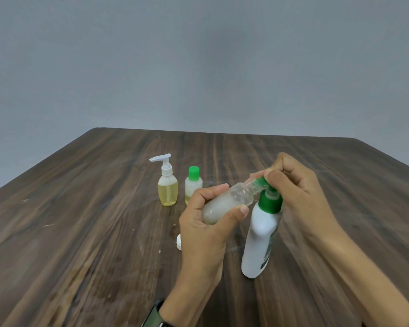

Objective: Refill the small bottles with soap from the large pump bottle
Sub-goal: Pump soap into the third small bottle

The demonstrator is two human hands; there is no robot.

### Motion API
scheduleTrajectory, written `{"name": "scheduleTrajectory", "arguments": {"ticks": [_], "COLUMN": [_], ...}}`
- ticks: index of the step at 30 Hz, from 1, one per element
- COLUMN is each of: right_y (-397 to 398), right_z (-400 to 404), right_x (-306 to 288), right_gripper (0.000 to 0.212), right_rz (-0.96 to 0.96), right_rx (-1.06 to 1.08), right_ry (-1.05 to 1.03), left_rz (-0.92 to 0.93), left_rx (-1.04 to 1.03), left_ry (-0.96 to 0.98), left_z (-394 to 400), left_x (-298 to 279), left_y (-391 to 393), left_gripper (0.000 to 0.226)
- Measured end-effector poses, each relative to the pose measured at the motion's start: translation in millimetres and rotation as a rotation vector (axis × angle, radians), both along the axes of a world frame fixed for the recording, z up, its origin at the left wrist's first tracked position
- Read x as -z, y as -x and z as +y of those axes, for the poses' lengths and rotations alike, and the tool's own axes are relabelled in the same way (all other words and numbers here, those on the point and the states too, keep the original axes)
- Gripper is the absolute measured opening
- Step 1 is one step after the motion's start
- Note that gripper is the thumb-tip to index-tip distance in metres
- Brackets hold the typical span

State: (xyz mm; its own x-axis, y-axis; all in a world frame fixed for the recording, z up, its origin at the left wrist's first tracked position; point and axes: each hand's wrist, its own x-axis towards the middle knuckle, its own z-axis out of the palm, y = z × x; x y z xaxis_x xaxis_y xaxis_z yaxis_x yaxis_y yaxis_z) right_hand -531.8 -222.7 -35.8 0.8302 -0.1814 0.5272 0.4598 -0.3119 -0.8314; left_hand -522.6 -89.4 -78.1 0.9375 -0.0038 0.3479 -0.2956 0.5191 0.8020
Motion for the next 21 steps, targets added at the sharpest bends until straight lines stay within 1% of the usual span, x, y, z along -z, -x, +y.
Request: {"name": "scheduleTrajectory", "arguments": {"ticks": [2, 5, 8, 10, 12, 15, 18, 21], "right_y": [-1.0, 0.8, 0.3, -1.2, -0.5, 1.6, 2.3, 0.9], "right_z": [-1.8, -2.8, -3.0, -2.4, -1.5, -0.8, 1.2, 2.0], "right_x": [-0.2, -0.9, 0.1, -2.0, -3.8, 1.3, -3.4, -2.0], "right_gripper": [0.028, 0.025, 0.024, 0.024, 0.024, 0.026, 0.024, 0.025], "right_rz": [-0.006, 0.018, 0.007, 0.012, 0.024, -0.008, 0.003, -0.019], "right_rx": [0.034, -0.013, 0.041, 0.028, -0.002, 0.042, 0.019, 0.043], "right_ry": [0.012, 0.014, 0.024, 0.052, 0.04, 0.008, 0.032, 0.009], "left_rz": [-0.014, 0.0, -0.009, 0.001, 0.013, 0.003, 0.033, 0.018], "left_rx": [0.003, 0.021, 0.003, 0.004, 0.018, 0.017, 0.026, 0.025], "left_ry": [-0.006, 0.024, 0.001, 0.01, 0.035, 0.011, 0.06, 0.037], "left_z": [-0.6, -2.3, -2.1, -2.6, -2.6, -2.1, -3.4, -3.3], "left_x": [-0.4, -0.1, -0.8, -1.3, -0.8, -0.7, -0.5, -1.0], "left_y": [-0.2, 0.8, -0.6, -0.1, 0.1, 1.4, 2.2, 1.6], "left_gripper": [0.037, 0.036, 0.037, 0.036, 0.034, 0.038, 0.034, 0.034]}}
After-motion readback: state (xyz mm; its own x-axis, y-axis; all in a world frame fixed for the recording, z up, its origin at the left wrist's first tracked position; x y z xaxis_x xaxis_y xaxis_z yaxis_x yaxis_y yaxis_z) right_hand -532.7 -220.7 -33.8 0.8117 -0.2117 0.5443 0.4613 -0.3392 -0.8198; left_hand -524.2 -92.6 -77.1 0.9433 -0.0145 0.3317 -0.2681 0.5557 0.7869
